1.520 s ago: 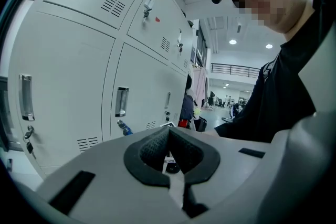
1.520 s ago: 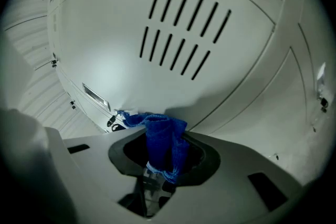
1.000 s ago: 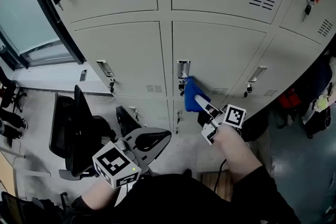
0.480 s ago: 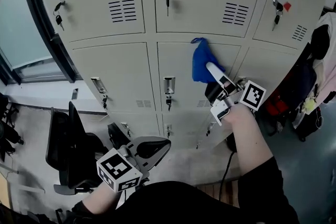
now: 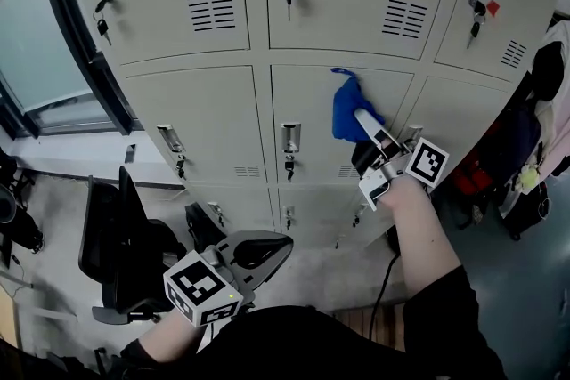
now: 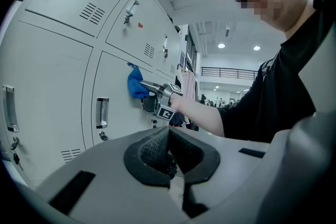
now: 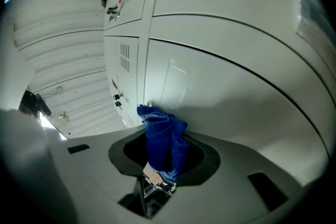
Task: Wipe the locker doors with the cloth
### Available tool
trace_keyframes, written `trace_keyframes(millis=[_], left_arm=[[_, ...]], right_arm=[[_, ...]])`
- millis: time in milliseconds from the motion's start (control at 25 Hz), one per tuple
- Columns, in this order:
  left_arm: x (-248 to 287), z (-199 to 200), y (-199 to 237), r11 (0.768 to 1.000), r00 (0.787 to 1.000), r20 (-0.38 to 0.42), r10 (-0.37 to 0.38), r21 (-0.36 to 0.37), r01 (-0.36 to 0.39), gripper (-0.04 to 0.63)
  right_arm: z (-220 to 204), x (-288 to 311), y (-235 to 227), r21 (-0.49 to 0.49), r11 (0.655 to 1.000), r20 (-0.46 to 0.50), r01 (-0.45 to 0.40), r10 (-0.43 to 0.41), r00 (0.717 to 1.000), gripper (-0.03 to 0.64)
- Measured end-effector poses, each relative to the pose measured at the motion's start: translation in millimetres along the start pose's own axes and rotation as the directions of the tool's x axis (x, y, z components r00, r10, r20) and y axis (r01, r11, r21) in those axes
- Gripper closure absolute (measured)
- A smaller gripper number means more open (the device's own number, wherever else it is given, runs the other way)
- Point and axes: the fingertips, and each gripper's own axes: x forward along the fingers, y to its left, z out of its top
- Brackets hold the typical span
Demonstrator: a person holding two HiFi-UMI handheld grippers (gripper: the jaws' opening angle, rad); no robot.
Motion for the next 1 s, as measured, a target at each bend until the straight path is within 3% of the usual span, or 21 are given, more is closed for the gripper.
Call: trace_keyframes(millis=[600, 840, 1000], left_arm=[[22, -17, 6, 0.999, 0.998, -0.056, 0.022, -0.04, -0.025, 0.588], [31, -16, 8, 0.998, 0.997, -0.067, 0.048, -0.043, -0.051, 0.588], [36, -18, 9, 0.996, 0.995, -0.076, 0.071, -0.051, -0.075, 0.588]], right_arm=[[-101, -70, -147, 0.172, 0.963, -0.08, 0.21, -0.198, 0.977, 0.514], [-139, -99, -199, 0.233, 0.92, -0.107, 0.314, -0.297, 0.949, 0.514], [-158, -116, -222, 0.303, 0.872, -0.132, 0.384, -0.36, 0.923, 0.514]])
